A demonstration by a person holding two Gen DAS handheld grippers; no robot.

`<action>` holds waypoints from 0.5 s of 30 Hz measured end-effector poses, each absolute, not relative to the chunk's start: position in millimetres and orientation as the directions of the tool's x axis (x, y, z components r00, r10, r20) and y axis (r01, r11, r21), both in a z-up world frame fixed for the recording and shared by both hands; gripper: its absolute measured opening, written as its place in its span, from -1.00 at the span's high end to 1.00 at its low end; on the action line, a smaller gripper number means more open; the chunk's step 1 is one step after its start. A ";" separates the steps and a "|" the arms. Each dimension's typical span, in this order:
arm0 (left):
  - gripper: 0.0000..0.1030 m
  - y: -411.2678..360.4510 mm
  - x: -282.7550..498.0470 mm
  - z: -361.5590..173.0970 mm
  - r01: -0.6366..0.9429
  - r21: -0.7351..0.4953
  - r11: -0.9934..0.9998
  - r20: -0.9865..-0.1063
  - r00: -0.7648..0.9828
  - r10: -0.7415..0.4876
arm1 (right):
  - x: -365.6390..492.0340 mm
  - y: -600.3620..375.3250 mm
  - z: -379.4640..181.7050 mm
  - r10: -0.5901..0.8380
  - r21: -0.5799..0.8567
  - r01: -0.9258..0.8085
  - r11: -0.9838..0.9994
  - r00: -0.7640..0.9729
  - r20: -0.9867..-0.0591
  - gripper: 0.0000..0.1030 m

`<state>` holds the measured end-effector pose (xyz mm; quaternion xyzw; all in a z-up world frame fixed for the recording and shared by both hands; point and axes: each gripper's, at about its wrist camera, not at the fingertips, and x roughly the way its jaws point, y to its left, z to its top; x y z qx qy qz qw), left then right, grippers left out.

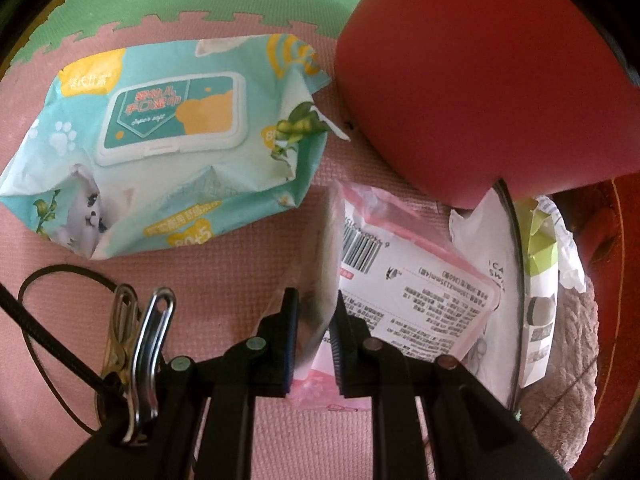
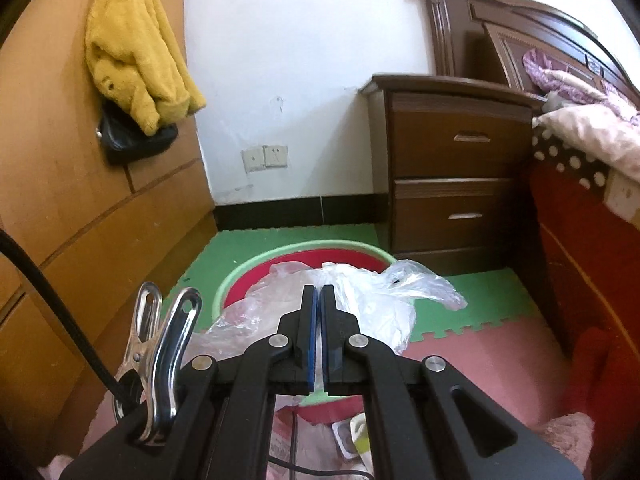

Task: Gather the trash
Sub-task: 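Carry the clear plastic bag with the right tool over the bucket and release it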

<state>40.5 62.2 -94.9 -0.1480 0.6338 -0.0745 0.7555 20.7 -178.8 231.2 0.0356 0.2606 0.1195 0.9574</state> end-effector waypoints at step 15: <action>0.71 63.2 39.8 -96.7 -0.066 -0.321 0.945 -0.935 0.183 -0.305 | 58.4 -177.0 196.0 0.238 0.126 -0.203 0.971 0.813 -0.531 0.80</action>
